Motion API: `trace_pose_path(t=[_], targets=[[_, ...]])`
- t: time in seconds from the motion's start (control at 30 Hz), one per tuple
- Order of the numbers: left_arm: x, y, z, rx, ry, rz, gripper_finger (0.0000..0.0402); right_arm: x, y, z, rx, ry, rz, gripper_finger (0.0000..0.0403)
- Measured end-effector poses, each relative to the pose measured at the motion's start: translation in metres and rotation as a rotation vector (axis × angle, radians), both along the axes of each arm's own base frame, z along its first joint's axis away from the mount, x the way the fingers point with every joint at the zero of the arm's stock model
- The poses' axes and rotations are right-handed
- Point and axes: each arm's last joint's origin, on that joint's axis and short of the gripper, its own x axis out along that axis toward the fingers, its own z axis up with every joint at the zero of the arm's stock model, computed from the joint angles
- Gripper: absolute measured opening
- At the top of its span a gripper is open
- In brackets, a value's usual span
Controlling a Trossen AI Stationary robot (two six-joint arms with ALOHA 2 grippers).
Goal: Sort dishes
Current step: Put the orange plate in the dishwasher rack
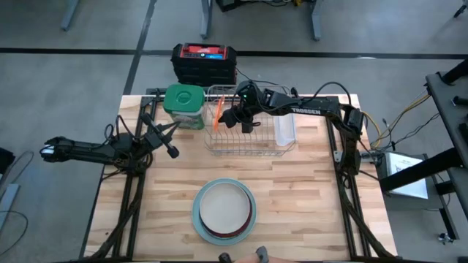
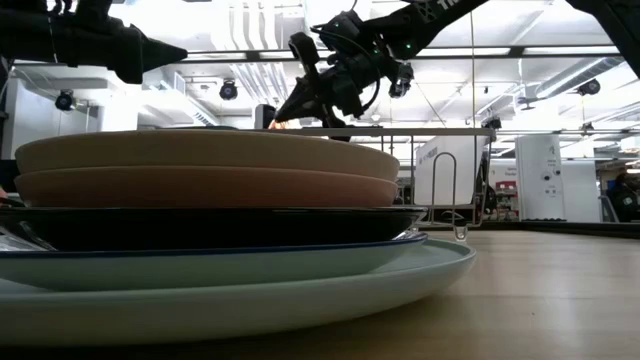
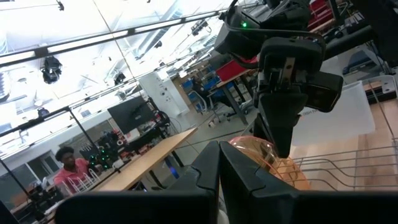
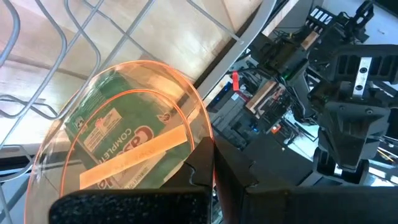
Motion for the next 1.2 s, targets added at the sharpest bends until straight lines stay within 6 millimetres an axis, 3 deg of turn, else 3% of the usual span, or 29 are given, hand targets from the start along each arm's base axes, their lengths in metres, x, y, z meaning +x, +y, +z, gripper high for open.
trace_pose_path(t=[0.37,0.7,1.2], targets=[[0.000,0.000,0.000,0.000,0.000,0.000,0.0000,0.000,0.001,-0.002,0.023,0.010,0.021,0.0000],[0.000,0.000,0.000,0.000,0.001,-0.001,0.0000,0.009,-0.003,-0.026,-0.014,0.030,0.048,0.0000],[0.000,0.000,0.000,0.000,0.003,-0.001,0.0000,0.010,-0.002,-0.027,0.048,0.042,0.032,0.0000]])
